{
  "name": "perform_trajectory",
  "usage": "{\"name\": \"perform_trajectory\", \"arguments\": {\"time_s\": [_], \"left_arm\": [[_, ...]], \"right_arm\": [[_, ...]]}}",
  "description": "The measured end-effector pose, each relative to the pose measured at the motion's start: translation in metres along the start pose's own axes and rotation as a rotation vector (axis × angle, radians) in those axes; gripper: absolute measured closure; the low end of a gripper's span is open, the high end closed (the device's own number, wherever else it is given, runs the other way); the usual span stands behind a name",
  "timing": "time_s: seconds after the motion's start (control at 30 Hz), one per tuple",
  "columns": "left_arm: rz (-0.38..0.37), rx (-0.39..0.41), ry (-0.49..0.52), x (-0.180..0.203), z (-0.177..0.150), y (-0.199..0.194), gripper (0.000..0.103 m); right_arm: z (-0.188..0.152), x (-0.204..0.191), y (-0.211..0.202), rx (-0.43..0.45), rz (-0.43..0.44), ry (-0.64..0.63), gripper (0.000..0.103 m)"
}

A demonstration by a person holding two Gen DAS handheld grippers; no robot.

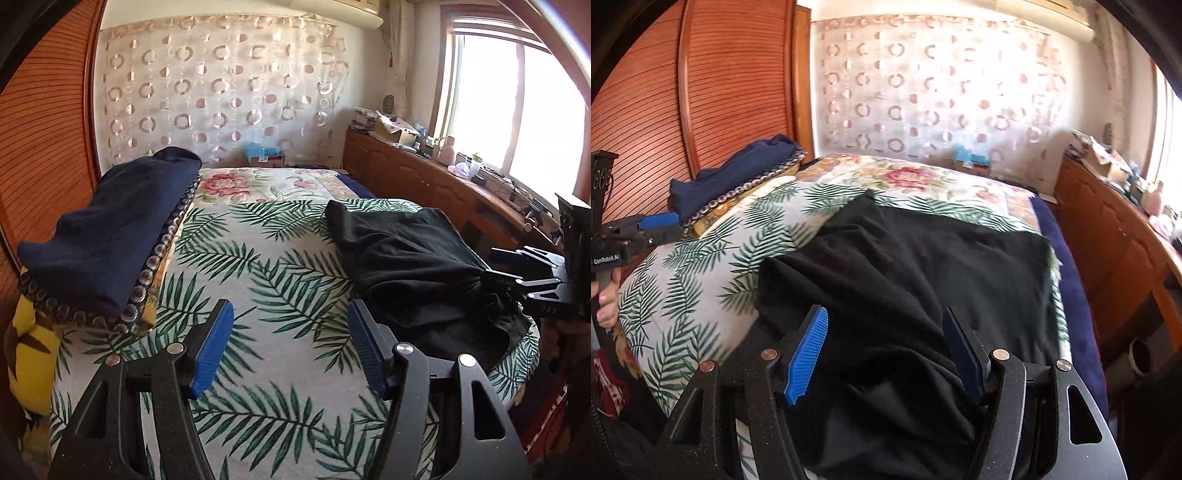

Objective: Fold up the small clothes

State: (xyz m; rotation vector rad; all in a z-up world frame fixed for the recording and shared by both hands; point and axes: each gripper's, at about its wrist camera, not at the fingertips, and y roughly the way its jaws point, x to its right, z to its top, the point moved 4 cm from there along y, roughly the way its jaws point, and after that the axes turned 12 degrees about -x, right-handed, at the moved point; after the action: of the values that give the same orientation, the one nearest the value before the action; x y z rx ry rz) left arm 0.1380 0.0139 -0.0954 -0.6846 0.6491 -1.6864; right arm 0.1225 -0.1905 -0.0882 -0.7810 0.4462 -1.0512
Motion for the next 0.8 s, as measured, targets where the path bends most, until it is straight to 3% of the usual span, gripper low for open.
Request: {"name": "perform_trajectory", "arguments": {"time_s": [0.33,0.6,0.8], "left_arm": [[0.005,-0.007,-0.049,-0.026,-0.014,0.005,0.038],[-0.006,-0.003,-0.058,-0.030,-0.017,0.002,0.038],[-0.002,0.005,-0.056,-0.029,-0.017,-0.001,0.038]], "right_arm": [[0.032,-0.040,0.037,-0.050,0.054,-0.107,0.036],[0.057,-0.070,0.075,-0.118,0.120,-0.202,0.036],[0.072,-0.082,0.100,-0.163,0.118,-0.245,0.036]]}}
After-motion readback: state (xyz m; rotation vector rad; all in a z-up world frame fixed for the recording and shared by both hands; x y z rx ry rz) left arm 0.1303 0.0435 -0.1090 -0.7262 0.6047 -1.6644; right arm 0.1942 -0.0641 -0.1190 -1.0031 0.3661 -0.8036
